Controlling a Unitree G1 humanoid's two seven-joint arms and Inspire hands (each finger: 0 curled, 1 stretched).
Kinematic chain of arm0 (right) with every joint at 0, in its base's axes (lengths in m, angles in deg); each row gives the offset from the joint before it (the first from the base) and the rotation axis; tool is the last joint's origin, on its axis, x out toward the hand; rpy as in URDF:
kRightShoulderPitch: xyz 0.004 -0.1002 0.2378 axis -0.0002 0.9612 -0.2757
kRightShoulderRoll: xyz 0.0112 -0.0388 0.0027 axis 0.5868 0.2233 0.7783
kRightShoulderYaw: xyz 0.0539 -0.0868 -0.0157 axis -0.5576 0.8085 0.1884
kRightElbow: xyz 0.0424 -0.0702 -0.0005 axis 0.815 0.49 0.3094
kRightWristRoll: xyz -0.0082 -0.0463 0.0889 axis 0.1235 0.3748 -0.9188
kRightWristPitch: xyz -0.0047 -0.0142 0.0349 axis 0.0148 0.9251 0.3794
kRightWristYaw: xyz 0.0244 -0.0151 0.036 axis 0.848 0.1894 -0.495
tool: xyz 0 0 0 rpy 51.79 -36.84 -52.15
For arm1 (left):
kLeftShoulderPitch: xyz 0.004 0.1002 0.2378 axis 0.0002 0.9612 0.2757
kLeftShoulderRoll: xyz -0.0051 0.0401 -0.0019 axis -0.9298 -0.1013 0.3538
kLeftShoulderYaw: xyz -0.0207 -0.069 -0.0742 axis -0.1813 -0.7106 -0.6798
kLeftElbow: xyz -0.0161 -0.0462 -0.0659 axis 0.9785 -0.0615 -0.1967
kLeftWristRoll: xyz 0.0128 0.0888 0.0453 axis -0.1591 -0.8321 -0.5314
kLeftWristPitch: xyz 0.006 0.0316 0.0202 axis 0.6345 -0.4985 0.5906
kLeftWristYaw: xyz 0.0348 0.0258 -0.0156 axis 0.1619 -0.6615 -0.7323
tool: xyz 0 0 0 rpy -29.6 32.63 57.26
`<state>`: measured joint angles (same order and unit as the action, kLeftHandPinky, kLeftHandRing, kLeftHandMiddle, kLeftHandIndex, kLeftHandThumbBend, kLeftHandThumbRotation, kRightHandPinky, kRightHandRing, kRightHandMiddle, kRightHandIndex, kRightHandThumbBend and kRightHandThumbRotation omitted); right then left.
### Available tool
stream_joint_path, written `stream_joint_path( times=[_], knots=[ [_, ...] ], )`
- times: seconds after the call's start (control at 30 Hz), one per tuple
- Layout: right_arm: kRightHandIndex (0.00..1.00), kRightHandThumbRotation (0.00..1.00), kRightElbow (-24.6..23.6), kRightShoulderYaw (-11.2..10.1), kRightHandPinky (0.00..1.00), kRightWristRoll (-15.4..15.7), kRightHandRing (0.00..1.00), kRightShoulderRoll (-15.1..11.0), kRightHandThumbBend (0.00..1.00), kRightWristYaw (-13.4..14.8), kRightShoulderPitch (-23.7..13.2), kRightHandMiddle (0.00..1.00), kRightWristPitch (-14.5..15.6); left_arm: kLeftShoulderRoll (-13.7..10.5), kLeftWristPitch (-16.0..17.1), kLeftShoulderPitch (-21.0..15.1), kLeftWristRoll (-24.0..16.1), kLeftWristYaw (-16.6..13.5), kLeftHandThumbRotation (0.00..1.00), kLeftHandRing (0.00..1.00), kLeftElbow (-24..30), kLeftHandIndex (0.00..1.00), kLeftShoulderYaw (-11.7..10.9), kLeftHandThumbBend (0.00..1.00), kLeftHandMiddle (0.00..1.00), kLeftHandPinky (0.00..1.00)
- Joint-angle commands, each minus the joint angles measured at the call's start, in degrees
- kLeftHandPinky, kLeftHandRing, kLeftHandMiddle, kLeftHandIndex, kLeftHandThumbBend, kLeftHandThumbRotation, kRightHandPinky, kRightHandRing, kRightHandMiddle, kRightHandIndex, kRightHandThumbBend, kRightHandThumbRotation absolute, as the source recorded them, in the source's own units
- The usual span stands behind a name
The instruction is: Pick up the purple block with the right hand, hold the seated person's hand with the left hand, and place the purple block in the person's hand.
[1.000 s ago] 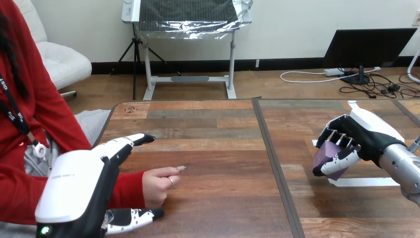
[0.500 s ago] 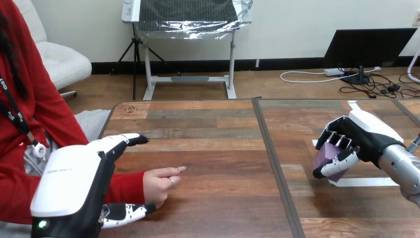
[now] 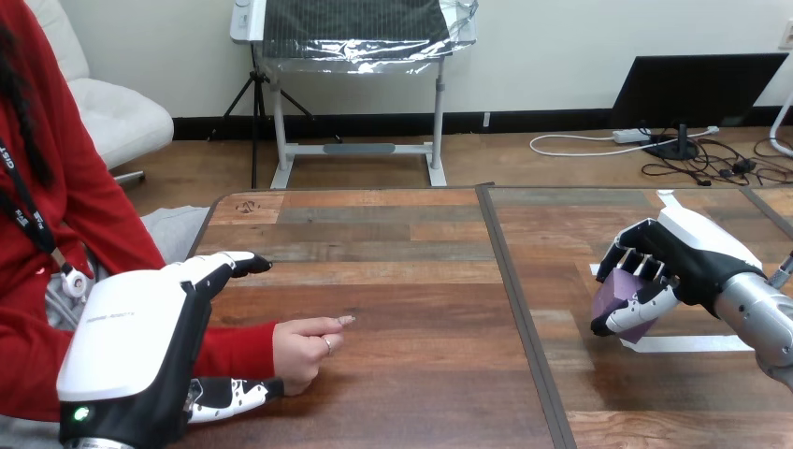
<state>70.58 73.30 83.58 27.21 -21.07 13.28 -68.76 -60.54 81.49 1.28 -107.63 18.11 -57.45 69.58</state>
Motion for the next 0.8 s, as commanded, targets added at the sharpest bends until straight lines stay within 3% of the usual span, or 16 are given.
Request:
stream_joint_path(
  times=[0.0,0.4,0.77],
  knots=[
    [0.50,0.00,-1.9,-0.2,0.42,0.2,0.44,0.4,0.81,1.1,-5.9,0.50,-0.1,-2.4,-0.5,-4.6,-0.8,-0.6,0.11,0.72,-2.2,0.73,1.5,1.00,0.75,0.61],
    [0.51,0.00,-1.6,0.0,0.38,0.5,0.42,0.8,0.82,1.5,-6.1,0.51,0.6,-5.5,-2.9,-8.1,-1.6,2.1,0.11,0.73,-6.1,0.72,3.7,1.00,0.75,0.64],
    [0.51,0.00,-1.8,-0.3,0.42,-0.1,0.44,1.0,0.80,0.9,-6.2,0.51,0.9,-7.8,-4.8,-11.2,-1.0,5.1,0.09,0.73,-9.4,0.72,5.7,1.00,0.75,0.66]
  ],
)
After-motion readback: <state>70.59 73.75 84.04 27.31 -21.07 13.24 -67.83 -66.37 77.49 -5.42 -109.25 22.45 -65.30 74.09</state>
